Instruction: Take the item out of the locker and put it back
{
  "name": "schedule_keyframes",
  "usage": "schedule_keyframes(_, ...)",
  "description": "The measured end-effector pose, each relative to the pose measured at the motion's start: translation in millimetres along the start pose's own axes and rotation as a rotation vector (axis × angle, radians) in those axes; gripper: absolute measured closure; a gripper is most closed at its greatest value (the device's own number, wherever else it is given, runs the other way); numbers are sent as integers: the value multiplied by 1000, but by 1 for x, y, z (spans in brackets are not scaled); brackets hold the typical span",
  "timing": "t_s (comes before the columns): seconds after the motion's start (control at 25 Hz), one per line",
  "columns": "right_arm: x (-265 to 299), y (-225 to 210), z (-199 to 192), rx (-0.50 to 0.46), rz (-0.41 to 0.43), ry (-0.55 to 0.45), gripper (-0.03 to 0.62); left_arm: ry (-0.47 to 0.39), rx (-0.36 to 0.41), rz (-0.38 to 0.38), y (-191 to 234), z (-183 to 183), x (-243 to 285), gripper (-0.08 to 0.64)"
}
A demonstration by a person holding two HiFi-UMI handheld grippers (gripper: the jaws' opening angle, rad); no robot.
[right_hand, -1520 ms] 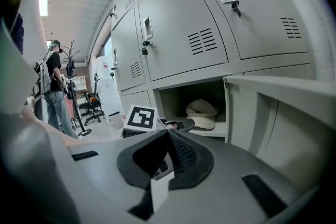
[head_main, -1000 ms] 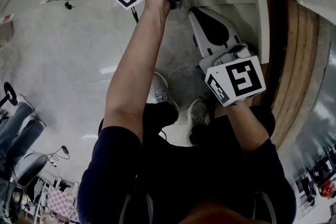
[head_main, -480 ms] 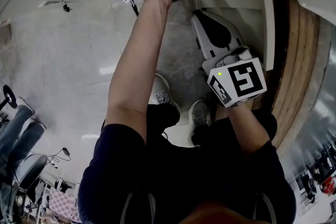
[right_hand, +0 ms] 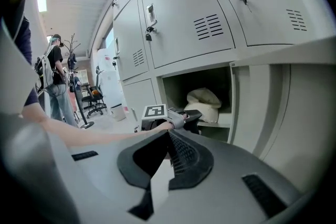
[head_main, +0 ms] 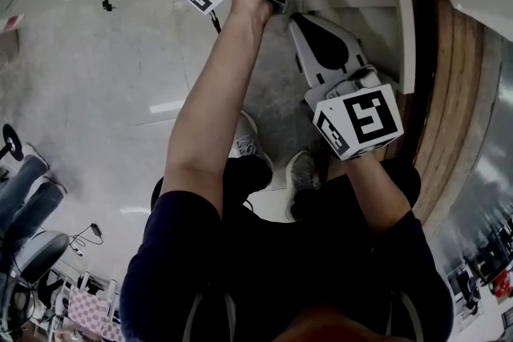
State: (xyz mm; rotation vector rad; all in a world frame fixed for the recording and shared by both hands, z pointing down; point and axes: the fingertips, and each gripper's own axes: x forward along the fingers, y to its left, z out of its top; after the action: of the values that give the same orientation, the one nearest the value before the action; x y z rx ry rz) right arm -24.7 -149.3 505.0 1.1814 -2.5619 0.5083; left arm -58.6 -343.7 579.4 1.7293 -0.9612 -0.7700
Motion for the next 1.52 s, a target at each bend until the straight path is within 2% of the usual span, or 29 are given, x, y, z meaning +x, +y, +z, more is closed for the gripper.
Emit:
schedule_keyframes(0.28,-20,11,2,-10,25,-15,589,3,-13,12,-15,-22,-38,542)
schedule_keyframes(0.64,-56,19,31,-26,44,-59,589,-19,-28,60,-52,-40,-92,543)
schedule_keyframes(0.92,-81,24,50,-14,73,-81,589,-5,-33,80,-90,-64,-118,542)
schedule_keyframes(1.24,-106,25,66,7,96,-104,589,38,18,103,-135,-82,-162,541)
schedule_keyframes(1.4,-115,26,74,16,96,-122,589,76,108,83,-163,-82,-179,541)
schedule_keyframes(1.52,-125,28,75,21,101,-126,589,93,145,50,-186,-85,-191,541)
